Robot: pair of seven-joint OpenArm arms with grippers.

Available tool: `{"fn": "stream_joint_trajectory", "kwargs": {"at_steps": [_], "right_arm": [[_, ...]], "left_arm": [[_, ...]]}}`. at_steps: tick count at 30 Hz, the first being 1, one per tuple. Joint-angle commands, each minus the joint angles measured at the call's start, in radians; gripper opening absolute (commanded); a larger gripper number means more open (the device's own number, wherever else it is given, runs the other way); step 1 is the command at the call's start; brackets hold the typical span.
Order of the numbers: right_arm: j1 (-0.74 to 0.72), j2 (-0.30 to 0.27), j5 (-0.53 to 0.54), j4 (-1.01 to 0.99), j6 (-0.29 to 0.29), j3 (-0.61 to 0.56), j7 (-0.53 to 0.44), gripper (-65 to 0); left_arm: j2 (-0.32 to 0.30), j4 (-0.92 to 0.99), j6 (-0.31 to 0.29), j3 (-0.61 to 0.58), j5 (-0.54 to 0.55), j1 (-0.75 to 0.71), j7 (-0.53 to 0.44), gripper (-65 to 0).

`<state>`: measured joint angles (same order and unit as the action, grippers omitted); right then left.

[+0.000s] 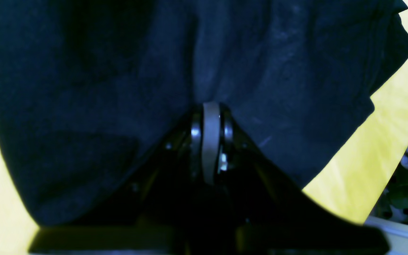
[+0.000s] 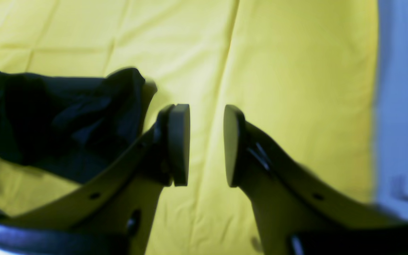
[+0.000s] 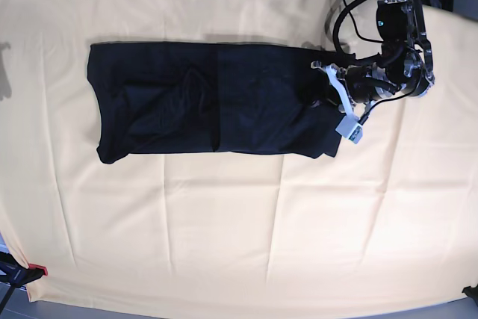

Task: Fold the T-shirt properly
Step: 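Grasp both ends of the folded shirt with the left and right grippers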

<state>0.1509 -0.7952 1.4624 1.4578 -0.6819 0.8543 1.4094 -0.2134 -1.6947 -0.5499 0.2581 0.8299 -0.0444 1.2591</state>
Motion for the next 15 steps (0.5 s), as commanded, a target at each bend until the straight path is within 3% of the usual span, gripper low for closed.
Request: {"fn": "stream_joint_trajectory", "kwargs": {"at_steps": [1, 7, 11, 15], "right_arm": [[0.002, 0.000, 0.021, 0.011, -0.014, 0.008, -0.013, -44.0], [0.004, 0.168, 0.021, 0.011, -0.016, -0.066, -0.026, -30.6], [0.003, 0.272, -0.112, 0.011, 0.001, -0.084, -0.140, -30.3], [-0.005, 0.365, -0.114, 0.011, 0.032, -0.084, -0.148, -30.3]], "left_arm": [[-0.008, -0.019, 0.001, 0.005, 0.019, 0.014, -0.029, -65.0], [-0.008, -0.019, 0.001, 0.005, 0.019, 0.013, -0.032, -65.0], [-0.008, -0.019, 0.001, 0.005, 0.019, 0.011, -0.032, -65.0], [-0.009, -0.018, 0.001, 0.005, 0.007, 0.011, -0.028, -65.0]]}}
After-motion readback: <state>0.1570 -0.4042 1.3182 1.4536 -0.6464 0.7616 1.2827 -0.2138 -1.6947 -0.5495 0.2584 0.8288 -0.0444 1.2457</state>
